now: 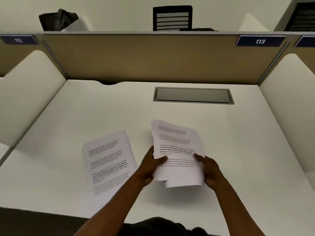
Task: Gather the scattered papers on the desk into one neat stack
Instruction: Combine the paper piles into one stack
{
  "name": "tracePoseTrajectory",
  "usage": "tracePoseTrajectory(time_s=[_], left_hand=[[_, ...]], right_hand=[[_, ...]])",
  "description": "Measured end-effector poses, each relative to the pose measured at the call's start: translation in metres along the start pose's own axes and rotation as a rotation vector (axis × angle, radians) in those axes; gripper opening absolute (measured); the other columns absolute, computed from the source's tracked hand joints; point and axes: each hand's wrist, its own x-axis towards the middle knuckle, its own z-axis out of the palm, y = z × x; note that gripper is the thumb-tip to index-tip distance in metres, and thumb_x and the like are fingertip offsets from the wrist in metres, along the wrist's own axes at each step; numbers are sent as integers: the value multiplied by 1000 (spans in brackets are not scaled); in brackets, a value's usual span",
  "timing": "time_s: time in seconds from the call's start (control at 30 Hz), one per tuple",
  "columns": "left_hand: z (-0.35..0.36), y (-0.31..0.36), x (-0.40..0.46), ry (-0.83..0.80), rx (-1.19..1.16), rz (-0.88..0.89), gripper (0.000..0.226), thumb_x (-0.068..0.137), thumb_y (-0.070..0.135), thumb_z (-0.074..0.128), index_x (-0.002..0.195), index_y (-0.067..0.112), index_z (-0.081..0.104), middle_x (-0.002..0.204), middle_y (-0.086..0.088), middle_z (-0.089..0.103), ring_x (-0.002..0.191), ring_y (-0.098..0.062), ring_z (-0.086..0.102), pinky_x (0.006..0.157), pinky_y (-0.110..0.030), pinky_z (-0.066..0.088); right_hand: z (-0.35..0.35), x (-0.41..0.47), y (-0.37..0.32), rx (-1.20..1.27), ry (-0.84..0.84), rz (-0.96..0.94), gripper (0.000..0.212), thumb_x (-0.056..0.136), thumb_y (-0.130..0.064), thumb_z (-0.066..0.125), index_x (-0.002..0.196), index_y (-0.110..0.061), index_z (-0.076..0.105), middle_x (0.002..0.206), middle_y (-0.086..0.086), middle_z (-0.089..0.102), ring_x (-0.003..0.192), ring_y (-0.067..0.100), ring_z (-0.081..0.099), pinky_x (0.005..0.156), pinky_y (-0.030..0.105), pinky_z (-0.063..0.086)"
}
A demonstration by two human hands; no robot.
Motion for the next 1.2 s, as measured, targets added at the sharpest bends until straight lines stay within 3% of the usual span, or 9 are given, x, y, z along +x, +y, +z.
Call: tracePoseTrajectory(time_s=[0.2, 0.37, 0.47, 0.6, 0.77, 0.83, 0.9, 1.0, 1.2], left_hand=[[-68, -4, -39, 232, 207, 53, 74, 81, 14, 81, 139, 37, 42, 129, 0, 66, 110, -14, 67, 83, -29, 59], [-119, 1, -71, 442, 370, 95, 82, 81, 37, 79, 148, 39, 31, 131, 18, 56, 103, 11, 52, 92, -23, 48], [-144, 4, -83, 587, 434, 59, 82, 85, 38, 75, 152, 32, 29, 142, 1, 55, 113, -10, 55, 103, -38, 48], [-170, 4, -90, 700, 497, -24, 84, 87, 38, 74, 155, 24, 27, 149, -9, 51, 131, -28, 53, 108, -43, 45], [-189, -8, -93, 832, 662, -165, 88, 87, 43, 70, 156, 13, 24, 153, -16, 41, 140, -35, 38, 115, -47, 36], [-191, -14, -95, 871, 696, -202, 88, 87, 44, 70, 155, 12, 24, 152, -18, 35, 141, -37, 32, 113, -48, 35], [-192, -19, -95, 895, 704, -206, 87, 86, 45, 69, 154, 13, 25, 152, -17, 31, 140, -36, 30, 111, -48, 36], [-190, -21, -93, 910, 758, -219, 85, 86, 49, 67, 152, 15, 27, 149, -16, 32, 139, -35, 31, 109, -47, 38], [-188, -21, -85, 910, 723, -211, 85, 86, 49, 67, 152, 16, 26, 148, -14, 35, 136, -35, 35, 108, -47, 41]], right_hand=[[55, 5, 12, -220, -226, -144, 40, 86, -8, 70, 124, -19, 62, 118, 4, 72, 108, 25, 69, 95, 44, 54], [121, 1, 28, -288, -347, -208, 49, 83, -12, 75, 126, -25, 57, 120, 0, 71, 108, 21, 69, 89, 38, 58], [158, 5, 40, -420, -325, -237, 52, 85, -12, 73, 132, -23, 53, 124, 2, 67, 110, 23, 66, 95, 46, 54], [203, 10, 56, -574, -268, -266, 52, 86, -7, 69, 134, -18, 51, 129, 7, 63, 112, 26, 63, 99, 49, 51], [237, 16, 74, -834, -208, -326, 53, 86, -15, 69, 135, -15, 50, 129, 6, 63, 113, 25, 61, 100, 38, 49], [242, 16, 80, -929, -163, -384, 48, 85, -16, 68, 130, -13, 53, 121, 10, 67, 103, 24, 63, 91, 32, 50], [245, 18, 84, -1001, -101, -415, 49, 83, -20, 70, 129, -13, 53, 116, 13, 68, 103, 27, 63, 90, 35, 50], [243, 21, 91, -1162, -44, -407, 65, 82, -30, 72, 138, -9, 46, 130, 17, 56, 122, 34, 50, 102, 42, 44], [247, 13, 106, -1308, -47, -438, 79, 84, -41, 66, 145, -4, 32, 139, 17, 46, 128, 33, 43, 103, 40, 39]])
